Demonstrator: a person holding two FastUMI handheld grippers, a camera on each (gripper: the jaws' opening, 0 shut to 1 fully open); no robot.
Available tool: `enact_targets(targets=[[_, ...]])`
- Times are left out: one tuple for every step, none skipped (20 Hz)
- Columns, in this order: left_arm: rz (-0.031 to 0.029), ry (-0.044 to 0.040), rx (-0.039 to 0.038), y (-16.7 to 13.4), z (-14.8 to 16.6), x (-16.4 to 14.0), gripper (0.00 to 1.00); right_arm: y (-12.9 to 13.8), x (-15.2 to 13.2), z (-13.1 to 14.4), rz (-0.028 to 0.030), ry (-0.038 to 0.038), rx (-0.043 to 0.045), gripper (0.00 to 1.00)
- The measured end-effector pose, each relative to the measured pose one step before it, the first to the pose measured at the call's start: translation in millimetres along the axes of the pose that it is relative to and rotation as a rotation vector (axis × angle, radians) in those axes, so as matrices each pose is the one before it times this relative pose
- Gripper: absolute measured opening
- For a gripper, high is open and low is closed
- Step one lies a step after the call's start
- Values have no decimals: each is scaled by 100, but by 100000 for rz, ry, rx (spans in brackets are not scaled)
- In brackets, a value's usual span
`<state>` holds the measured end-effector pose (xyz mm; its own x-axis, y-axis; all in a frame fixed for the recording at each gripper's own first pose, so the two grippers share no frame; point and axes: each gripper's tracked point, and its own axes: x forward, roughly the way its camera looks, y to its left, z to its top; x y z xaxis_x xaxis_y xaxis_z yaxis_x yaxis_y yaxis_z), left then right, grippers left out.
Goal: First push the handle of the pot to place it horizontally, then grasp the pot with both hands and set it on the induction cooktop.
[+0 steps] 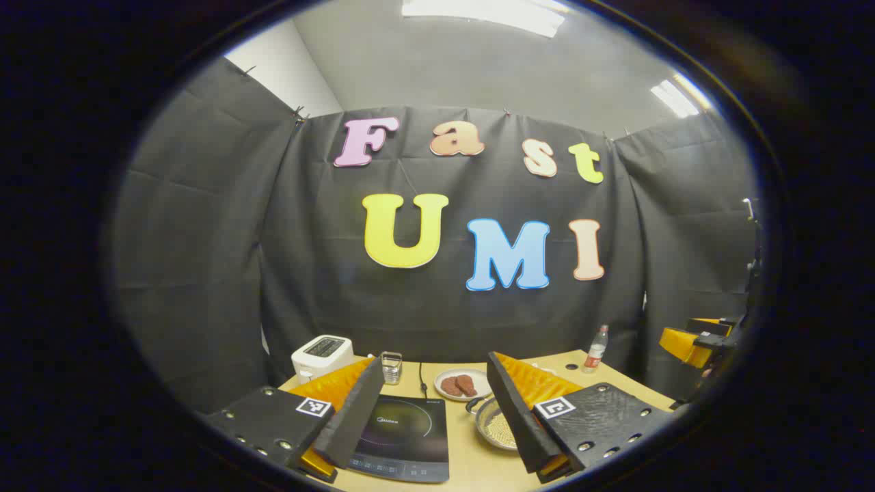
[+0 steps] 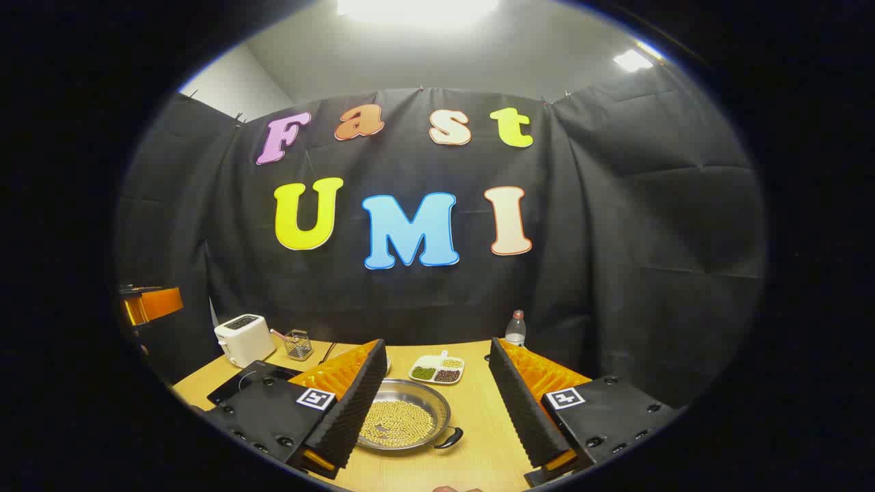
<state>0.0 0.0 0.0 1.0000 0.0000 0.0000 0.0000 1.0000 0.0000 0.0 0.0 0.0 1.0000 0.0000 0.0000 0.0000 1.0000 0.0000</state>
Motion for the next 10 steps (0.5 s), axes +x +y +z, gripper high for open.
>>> enact_targets(targets=[[278,375,326,141,-153,-31,88,-14,-63,-16,-42,194,58,96],[144,527,367,45,-252,-175,92,-4,-67,-8,-95,135,169,96],[277,405,138,46,-96,-187,90,-81,-148,-40,-157,226,56,96],[91,454,-155,82,-239,-27,87,-84,-191,-38,-173,200,145,93],[-172,341,-346,-37,-81,-70,87,-25,-144,118,-61,144,181,96],[-118,293,-252,29,35,-28,87,-107,-337,-202,5,55,-10,96],[-36,137,-19,16,-73,11,87,-13,-114,-60,10,93,-295,96],[-142,-33,151,-72,-144,98,88,-38,-26,-88,-7,260,-429,96],[-34,181,269,22,-66,57,87,-12,-33,-138,173,442,-297,96],[56,278,144,-8,-168,-82,88,108,-73,-52,485,425,-76,96]])
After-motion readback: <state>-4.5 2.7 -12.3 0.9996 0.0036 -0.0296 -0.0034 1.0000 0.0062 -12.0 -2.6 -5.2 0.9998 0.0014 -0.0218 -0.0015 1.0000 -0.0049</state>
